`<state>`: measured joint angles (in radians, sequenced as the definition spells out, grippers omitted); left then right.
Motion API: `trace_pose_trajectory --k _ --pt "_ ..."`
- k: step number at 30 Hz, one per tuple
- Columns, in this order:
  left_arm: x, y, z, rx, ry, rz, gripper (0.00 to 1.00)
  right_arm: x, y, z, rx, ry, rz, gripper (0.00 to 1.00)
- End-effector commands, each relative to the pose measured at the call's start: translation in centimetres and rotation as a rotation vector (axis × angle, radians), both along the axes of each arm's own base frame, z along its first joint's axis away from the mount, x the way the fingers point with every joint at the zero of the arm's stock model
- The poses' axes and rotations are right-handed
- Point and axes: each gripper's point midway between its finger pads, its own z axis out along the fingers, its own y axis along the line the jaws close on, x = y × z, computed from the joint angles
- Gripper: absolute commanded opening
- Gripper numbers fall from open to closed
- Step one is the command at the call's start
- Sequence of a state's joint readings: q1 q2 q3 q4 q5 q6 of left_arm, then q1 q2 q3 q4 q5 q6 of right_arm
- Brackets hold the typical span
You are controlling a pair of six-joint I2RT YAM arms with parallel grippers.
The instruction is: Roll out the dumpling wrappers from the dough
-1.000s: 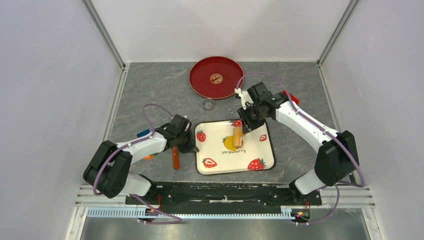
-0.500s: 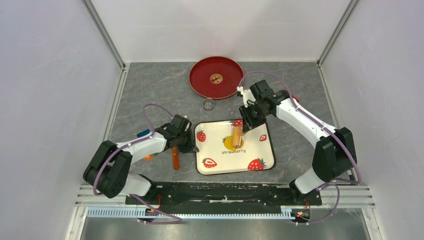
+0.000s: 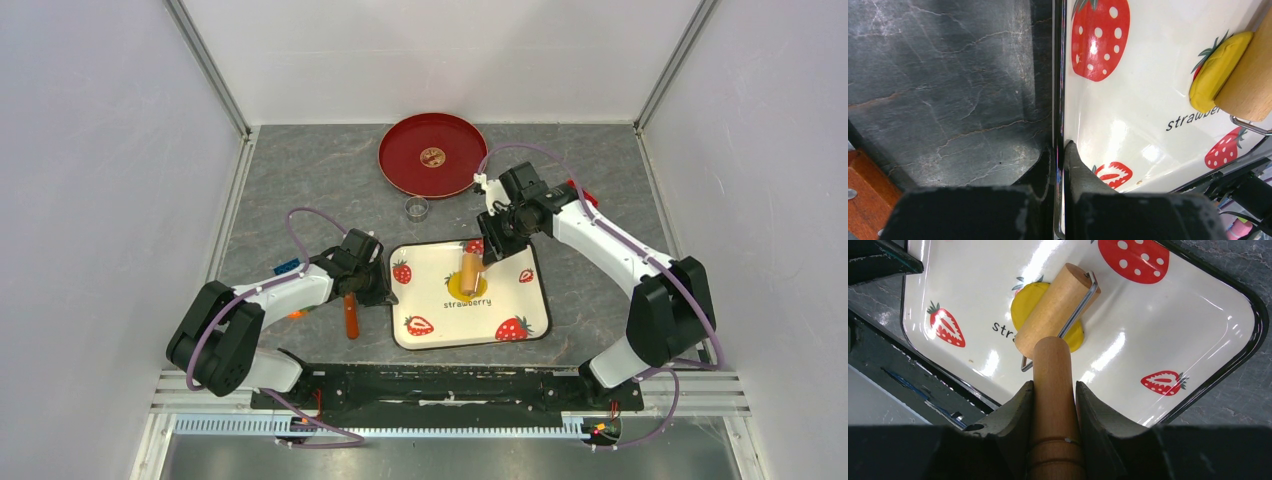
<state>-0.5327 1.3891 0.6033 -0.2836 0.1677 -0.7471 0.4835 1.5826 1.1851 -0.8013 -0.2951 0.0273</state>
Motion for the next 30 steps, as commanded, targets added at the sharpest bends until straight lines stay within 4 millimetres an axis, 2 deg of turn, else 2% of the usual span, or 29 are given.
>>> trace_pose_trajectory --k 1,14,18,20,23,25,28,30 --pt "-1.4 3.6 -2.8 0.188 0.058 0.04 0.02 -9.5 -7.0 -12.3 -0.43 0.34 0.088 0.0" --pt "-1.3 3.6 -2.8 0.188 0.057 0.039 0.02 -10.4 -7.5 -13.8 -0.447 0.373 0.095 0.0" --pt "-1.4 3.6 -2.8 0.188 0.059 0.04 0.02 -9.7 -7.0 -13.4 -0.436 0.345 0.095 0.0" --pt "-1.4 3.6 -2.8 0.188 0.059 0.04 0.02 -8.8 -6.0 -12.8 -0.416 0.309 0.103 0.0" --pt "-1.4 3.6 -2.8 0.189 0.06 0.041 0.02 -7.1 -3.1 -10.5 -0.34 0.215 0.143 0.0" --pt "-1.4 3.6 -2.9 0.19 0.06 0.042 0.02 -5.9 -0.7 -8.0 -0.275 0.141 0.174 0.0" --pt "-1.3 3.6 -2.8 0.189 0.058 0.039 0.02 -3.9 3.0 -2.8 -0.116 0.02 0.171 0.0" --pt "-1.4 3.6 -2.8 0.189 0.059 0.04 0.02 -2.5 4.5 1.0 -0.033 -0.064 0.145 0.0"
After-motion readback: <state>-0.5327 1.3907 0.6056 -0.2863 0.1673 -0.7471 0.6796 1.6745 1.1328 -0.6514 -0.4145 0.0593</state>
